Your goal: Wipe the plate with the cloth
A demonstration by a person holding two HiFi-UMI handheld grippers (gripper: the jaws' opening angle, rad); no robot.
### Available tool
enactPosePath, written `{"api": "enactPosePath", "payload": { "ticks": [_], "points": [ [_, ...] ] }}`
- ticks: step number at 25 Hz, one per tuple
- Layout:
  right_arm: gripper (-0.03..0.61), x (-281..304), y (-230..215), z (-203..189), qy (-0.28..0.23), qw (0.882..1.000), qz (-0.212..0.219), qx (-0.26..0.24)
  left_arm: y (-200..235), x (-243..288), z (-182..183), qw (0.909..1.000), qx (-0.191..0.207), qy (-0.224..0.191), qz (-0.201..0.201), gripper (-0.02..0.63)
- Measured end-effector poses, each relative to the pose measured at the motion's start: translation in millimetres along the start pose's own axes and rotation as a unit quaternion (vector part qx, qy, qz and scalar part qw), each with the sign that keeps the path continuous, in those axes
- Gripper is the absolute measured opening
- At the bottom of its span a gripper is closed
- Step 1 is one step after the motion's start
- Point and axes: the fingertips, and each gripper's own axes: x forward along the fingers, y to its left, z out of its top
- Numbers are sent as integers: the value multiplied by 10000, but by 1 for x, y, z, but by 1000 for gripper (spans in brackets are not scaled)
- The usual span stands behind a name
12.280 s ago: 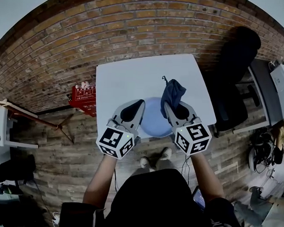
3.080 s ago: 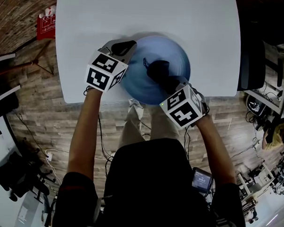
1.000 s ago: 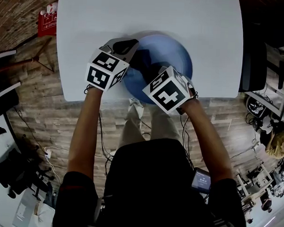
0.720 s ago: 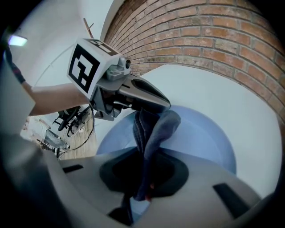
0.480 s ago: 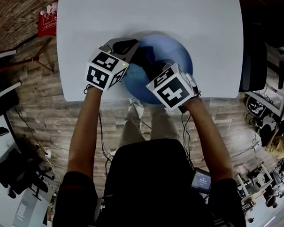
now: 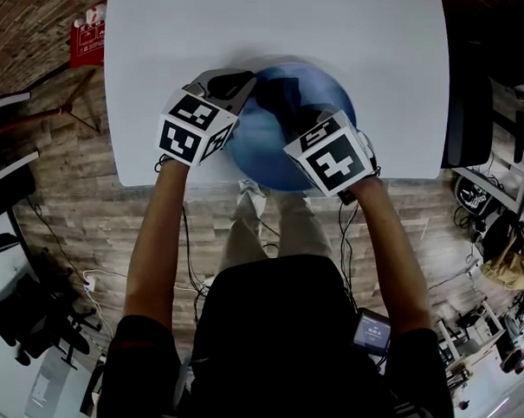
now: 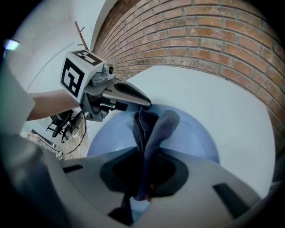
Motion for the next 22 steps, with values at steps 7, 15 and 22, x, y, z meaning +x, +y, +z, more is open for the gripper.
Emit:
{"api": "enactPosePath", "payload": {
  "ticks": [7,15,22],
  "points": [
    [60,-8,-12,-8,30,9999,-114,97,1,0,0,10000,-16,9,-4,29],
    [60,-13,-18,-23,89,9996,-202,178,2,0,-1,10000,-45,-4,20,29],
    [60,-18,-15,-34,194,9995,-251,70,2,-1,-1,10000,-28,-1,60,29]
  ]
}}
